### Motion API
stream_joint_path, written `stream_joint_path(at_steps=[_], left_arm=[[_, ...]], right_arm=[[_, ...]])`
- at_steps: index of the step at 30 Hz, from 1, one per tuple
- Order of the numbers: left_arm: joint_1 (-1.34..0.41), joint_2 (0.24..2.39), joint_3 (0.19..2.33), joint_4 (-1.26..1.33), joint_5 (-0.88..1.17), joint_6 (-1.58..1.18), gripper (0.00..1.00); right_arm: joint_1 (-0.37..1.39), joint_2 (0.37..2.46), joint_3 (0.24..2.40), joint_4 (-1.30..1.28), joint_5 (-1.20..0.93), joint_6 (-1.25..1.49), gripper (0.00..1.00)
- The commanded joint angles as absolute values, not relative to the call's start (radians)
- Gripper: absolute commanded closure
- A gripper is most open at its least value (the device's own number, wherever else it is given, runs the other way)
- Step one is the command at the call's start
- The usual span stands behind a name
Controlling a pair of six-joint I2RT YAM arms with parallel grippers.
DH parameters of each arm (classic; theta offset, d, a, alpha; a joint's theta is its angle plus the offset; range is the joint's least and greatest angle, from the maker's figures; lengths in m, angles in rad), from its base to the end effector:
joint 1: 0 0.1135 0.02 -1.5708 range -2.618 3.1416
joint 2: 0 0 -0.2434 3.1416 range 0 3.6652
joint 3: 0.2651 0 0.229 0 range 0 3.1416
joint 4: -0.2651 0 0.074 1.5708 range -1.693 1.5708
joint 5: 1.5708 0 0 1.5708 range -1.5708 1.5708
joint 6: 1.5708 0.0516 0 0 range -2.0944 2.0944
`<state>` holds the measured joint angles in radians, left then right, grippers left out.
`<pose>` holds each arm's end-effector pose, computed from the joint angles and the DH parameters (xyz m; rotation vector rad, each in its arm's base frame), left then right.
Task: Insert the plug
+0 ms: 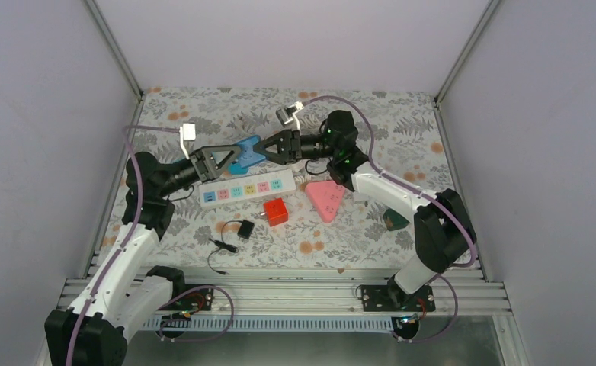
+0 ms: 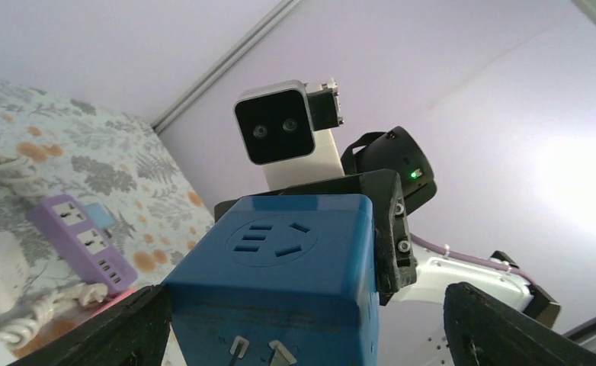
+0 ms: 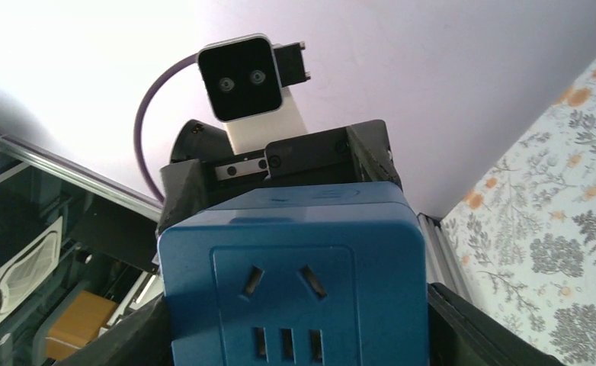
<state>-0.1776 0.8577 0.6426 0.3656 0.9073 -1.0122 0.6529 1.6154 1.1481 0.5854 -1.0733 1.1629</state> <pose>0.1838 -0.0743 0.3249 0.1674 1.6925 -1.5617 0.2530 0.2505 0.3223 -0.6571 1.8873 2.0812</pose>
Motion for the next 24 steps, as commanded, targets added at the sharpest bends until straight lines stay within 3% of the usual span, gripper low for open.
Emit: stream_joint_path(at_steps=[1,12,19,24], left_arm=[[-0.184,0.868,0.656,0.472,0.965,-1.109,0.13],[-0.186,0.906,0.689,0.349,0.946,-1.062,0.09],[-0.186,0.894,0.687,0.345,0.94,-1.063,0.31],[-0.186,0.897,0.685,0.355,0.919,-1.068,0.38]], right_arm=[[0.665,1.592,1.181,0.735,-1.11,1.256,0.36],[0.675,1.589,1.181,0.759,-1.107,1.257,0.35],[0.676,1.6,1.179,0.724,-1.095,1.227,0.34],[0.677,1.577,1.178,0.595,-1.04,1.111,0.14]])
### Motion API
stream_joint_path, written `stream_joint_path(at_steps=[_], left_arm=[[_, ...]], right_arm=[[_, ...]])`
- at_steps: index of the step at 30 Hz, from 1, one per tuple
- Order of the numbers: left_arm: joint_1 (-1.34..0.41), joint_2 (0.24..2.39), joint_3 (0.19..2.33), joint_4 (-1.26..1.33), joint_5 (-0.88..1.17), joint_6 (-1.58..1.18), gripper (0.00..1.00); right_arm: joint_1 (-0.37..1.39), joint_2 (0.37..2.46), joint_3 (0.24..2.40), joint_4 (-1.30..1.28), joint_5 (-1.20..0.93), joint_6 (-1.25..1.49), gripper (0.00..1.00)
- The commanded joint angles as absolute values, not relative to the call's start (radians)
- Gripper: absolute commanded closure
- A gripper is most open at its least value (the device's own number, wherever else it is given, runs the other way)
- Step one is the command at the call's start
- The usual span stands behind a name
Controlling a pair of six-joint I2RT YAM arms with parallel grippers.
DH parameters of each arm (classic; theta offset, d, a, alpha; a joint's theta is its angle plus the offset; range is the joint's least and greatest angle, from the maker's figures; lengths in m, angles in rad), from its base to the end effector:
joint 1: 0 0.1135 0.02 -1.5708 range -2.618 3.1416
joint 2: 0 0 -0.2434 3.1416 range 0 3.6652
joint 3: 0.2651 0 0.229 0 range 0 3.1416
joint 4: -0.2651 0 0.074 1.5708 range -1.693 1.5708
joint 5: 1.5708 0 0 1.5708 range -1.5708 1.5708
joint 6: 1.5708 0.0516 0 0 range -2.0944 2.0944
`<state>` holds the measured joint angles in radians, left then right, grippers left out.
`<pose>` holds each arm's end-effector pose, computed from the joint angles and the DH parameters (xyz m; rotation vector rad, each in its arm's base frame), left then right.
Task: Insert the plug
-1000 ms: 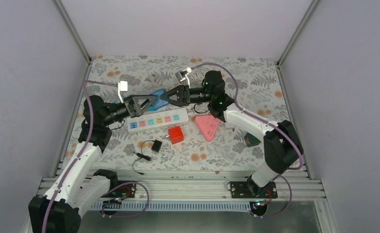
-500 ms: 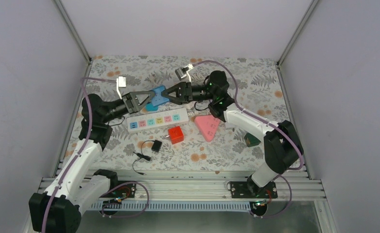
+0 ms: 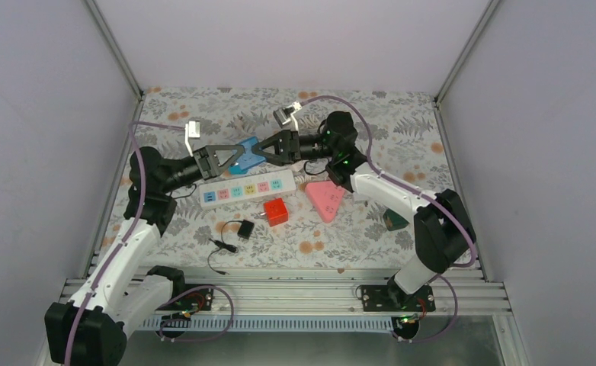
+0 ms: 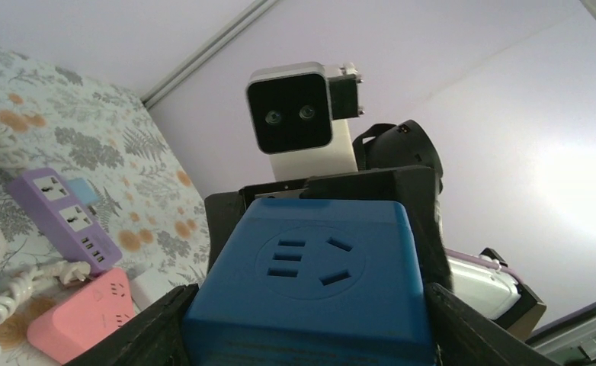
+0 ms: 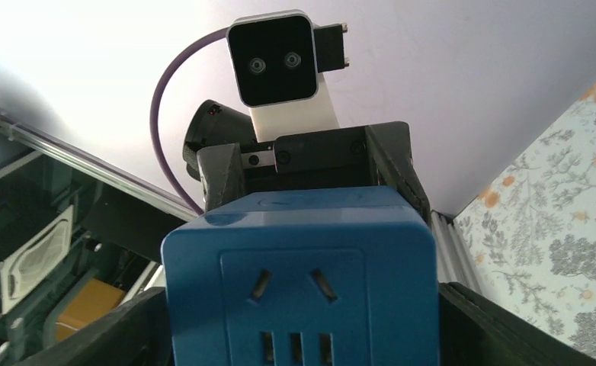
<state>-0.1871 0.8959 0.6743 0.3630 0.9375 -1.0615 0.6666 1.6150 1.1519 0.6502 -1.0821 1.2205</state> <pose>0.1890 -0.0781 0.3282 0.1577 1.7267 -1.6241 0.2483 0.2533 0.3299 -0.6773 1.8525 2.1235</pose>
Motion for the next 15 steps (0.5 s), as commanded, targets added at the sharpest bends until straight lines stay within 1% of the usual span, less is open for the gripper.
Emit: stream_joint_path(at_steps=[1,3,4,7,9,12,15], left_arm=[[-0.186,0.899,0.683,0.362,0.92,-1.076,0.39],[-0.186,0.904,0.686,0.375,0.924,-1.087,0.4],[-0.186,0.906,0.691,0.372,0.93,-1.083,0.4],[-0.186,0.908,0.744,0.278,0.943,-0.95,0.41],[-0.186,0.905,0.796,0.175,0.916,-0.817,0.42],[-0.186,0.88,0.847,0.116,0.81,-0.593,0.45],[-0.187,0.846,0.809,0.225,0.661,-0.387,0.45]], right_arm=[[0.677,1.567,1.181,0.554,-1.026,1.069,0.12],[0.676,1.544,1.196,0.455,-0.992,0.956,0.1],[0.675,1.534,1.212,0.38,-0.967,0.881,0.06],[0.672,1.506,1.27,0.155,-0.874,0.629,0.04],[0.664,1.49,1.314,-0.006,-0.791,0.532,0.02],[0.647,1.465,1.331,-0.037,-0.779,0.548,0.0],[0.646,1.448,1.334,-0.008,-0.765,0.679,0.0]])
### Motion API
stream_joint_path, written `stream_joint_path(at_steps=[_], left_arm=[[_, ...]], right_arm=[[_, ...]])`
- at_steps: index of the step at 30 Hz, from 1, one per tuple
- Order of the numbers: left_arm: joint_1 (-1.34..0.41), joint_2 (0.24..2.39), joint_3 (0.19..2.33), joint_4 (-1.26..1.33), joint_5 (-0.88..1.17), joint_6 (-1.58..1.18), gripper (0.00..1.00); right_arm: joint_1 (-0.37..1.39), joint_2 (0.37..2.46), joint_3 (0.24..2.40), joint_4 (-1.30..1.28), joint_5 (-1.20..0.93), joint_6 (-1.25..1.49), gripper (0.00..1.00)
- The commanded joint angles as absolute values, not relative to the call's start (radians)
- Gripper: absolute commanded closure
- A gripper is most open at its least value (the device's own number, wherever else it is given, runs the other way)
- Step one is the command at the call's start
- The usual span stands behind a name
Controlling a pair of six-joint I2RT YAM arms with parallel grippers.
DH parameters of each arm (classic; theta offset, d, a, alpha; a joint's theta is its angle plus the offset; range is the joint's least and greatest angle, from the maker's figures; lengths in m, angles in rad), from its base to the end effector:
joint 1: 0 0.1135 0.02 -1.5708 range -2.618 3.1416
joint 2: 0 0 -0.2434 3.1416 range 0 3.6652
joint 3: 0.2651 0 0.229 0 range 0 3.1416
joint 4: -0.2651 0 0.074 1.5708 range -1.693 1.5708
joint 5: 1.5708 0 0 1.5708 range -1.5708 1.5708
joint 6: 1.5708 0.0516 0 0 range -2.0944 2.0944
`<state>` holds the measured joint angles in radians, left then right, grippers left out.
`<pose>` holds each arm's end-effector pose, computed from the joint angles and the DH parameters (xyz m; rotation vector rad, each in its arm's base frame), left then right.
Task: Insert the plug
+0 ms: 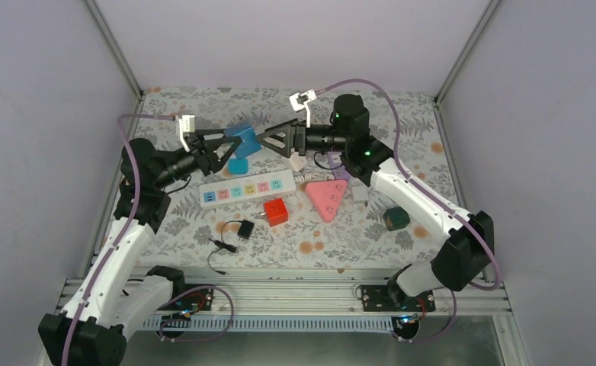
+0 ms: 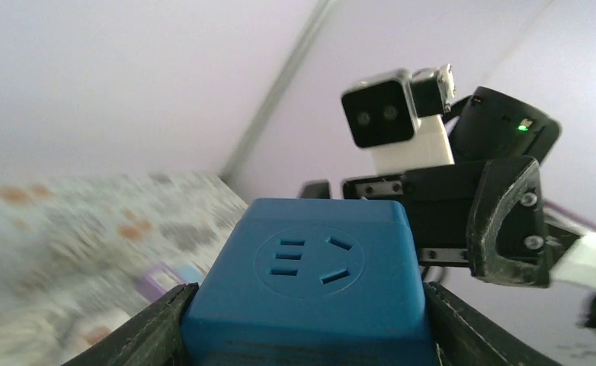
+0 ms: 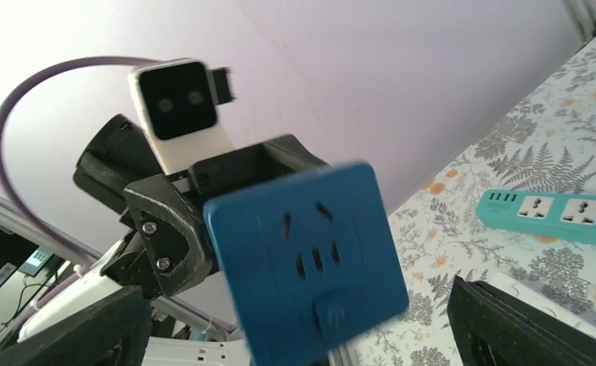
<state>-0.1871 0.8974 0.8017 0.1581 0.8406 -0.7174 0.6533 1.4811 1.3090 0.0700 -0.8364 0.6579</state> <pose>0.1915 -0.0754 0.3491 0.3010 1.6646 -1.3246 0.2421 0.2336 0.3661 -0.7176 1.8007 1.6239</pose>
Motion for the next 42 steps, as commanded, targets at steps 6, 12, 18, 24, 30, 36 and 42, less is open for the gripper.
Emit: stream_joint_path(at_steps=[6,12,18,24,30,36,42], left_arm=[[-0.187,0.861,0.696,0.626,0.628,0.003,0.46],[-0.189,0.955,0.619,0.993,0.738,0.375,0.46],[-0.223,1.001,0.674,0.911,0.759,0.685,0.46],[-0.302,1.001,0.698,0.791,0.63,0.976,0.46],[-0.341,0.993,0.684,0.766,0.529,1.165,0.46],[-0.36,1.001,0.682,0.742,0.487,1.273,0.45],[-0.39,1.012,0.681,0.689,0.439,1.367,0.44]], right_arm=[[0.647,1.448,1.355,-0.007,-0.705,1.029,0.0],[0.652,1.505,1.446,0.018,-0.779,1.235,0.0],[0.662,1.583,1.582,-0.113,-0.788,1.391,0.08],[0.66,1.699,1.775,-0.346,-0.729,1.365,0.05],[0.66,1.752,1.844,-0.47,-0.7,1.307,0.04],[0.66,1.767,1.844,-0.525,-0.7,1.262,0.05],[0.661,1.773,1.832,-0.482,-0.749,1.276,0.14]])
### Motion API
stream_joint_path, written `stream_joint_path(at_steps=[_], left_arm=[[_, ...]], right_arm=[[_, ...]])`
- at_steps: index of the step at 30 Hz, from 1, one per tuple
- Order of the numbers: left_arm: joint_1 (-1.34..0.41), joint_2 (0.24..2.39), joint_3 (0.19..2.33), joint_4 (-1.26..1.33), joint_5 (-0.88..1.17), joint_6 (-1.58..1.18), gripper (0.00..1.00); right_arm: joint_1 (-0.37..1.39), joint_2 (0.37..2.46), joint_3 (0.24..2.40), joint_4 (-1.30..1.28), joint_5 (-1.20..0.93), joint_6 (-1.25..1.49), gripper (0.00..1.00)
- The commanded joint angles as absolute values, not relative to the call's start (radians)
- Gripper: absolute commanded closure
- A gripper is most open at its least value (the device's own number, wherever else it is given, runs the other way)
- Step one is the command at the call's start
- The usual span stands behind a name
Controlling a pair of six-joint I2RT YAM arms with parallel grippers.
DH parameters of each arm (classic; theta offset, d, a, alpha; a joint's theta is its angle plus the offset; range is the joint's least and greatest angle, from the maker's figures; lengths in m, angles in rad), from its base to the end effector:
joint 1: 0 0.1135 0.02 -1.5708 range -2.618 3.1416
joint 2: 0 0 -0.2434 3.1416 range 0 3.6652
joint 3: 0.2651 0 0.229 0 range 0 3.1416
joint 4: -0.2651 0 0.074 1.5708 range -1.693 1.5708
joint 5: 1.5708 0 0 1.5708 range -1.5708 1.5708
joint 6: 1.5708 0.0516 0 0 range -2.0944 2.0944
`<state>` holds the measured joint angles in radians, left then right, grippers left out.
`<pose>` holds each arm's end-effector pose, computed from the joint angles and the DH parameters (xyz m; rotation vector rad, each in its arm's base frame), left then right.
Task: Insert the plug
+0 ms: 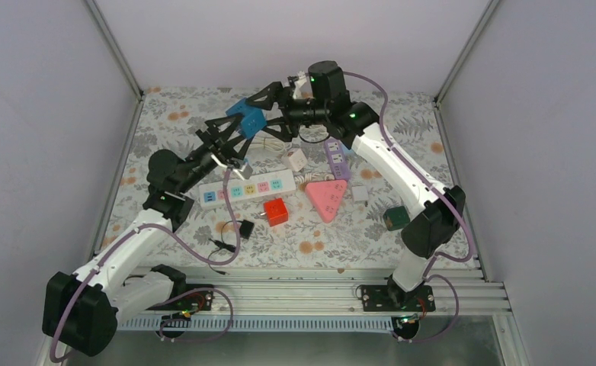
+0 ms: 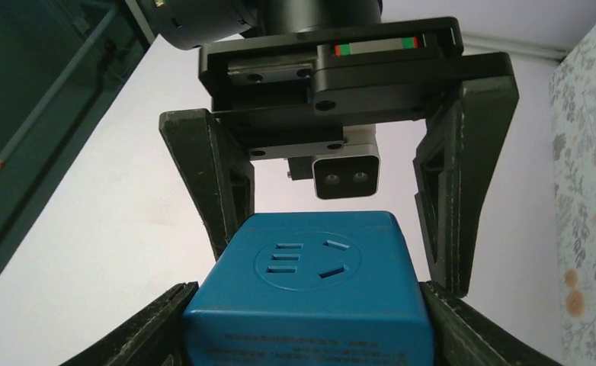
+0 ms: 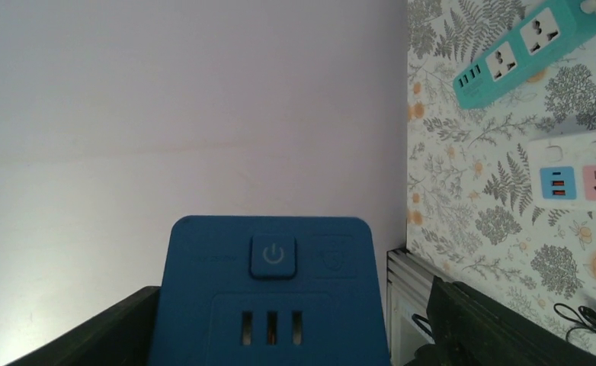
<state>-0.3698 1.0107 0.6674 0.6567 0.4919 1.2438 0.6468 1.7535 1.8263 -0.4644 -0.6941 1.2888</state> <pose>0.2081 -0.1068 0.3387 1.1882 0.5472 0.4385 0.2876 0.2586 0.3854 0.2028 2.4203 1.7849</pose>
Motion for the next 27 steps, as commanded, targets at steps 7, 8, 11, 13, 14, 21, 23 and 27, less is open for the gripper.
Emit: stream_joint_path(at_steps=[7,8,11,13,14,21,23,27], left_arm=[[-0.415,1.019,0.693,0.628,0.398,1.429,0.42],[-0.417,1.02,0.693,0.622,0.393,1.432,0.42],[-0.422,1.02,0.688,0.619,0.383,1.428,0.39],[-0.437,1.027,0.693,0.639,0.342,1.386,0.34],[-0.444,1.03,0.697,0.641,0.327,1.371,0.29],[-0.468,1.018,0.732,0.612,0.233,1.116,0.0],[-0.469,0.993,0.739,0.583,0.213,0.966,0.0],[-0.477,0.957,0.808,0.422,0.07,0.611,0.0]], right_arm=[[0.663,1.771,1.834,-0.442,-0.791,1.288,0.24],[0.663,1.773,1.832,-0.429,-0.803,1.288,0.28],[0.663,1.771,1.832,-0.403,-0.811,1.275,0.42],[0.663,1.757,1.831,-0.4,-0.766,1.25,0.45],[0.663,1.748,1.826,-0.389,-0.744,1.237,0.46],[0.643,1.708,1.786,-0.273,-0.631,1.104,0.47],[0.633,1.696,1.783,-0.266,-0.587,1.032,0.47],[0.618,1.671,1.769,-0.25,-0.473,0.851,0.44]])
